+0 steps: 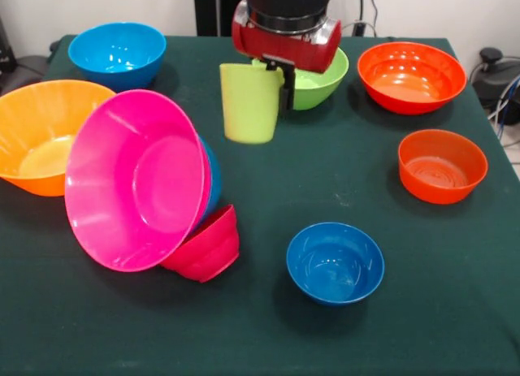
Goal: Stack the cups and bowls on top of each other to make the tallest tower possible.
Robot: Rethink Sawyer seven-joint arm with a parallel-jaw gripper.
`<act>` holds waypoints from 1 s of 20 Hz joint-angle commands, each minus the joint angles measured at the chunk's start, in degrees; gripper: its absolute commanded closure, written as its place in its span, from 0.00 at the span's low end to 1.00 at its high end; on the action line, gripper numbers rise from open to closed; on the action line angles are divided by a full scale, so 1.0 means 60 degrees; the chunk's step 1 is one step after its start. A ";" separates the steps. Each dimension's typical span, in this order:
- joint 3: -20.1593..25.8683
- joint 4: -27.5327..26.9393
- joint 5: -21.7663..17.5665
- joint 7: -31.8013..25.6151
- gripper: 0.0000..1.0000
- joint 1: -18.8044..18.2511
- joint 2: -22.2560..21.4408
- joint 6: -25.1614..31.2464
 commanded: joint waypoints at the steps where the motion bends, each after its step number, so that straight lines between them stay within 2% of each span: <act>1: 0.0798 0.1147 0.0223 0.0787 1.00 0.0279 -0.0326 -0.0480; 6: 0.0722 0.1266 0.0269 0.0889 1.00 0.0383 -0.0354 -0.0616; 12: 0.0574 0.1003 0.0358 0.1028 1.00 0.0518 -0.0550 -0.0186; 16: 0.0363 0.0250 0.0368 0.1213 1.00 0.0582 -0.0619 0.0318; 20: 0.0240 -0.0635 0.0372 0.1385 1.00 0.0672 -0.0307 0.0840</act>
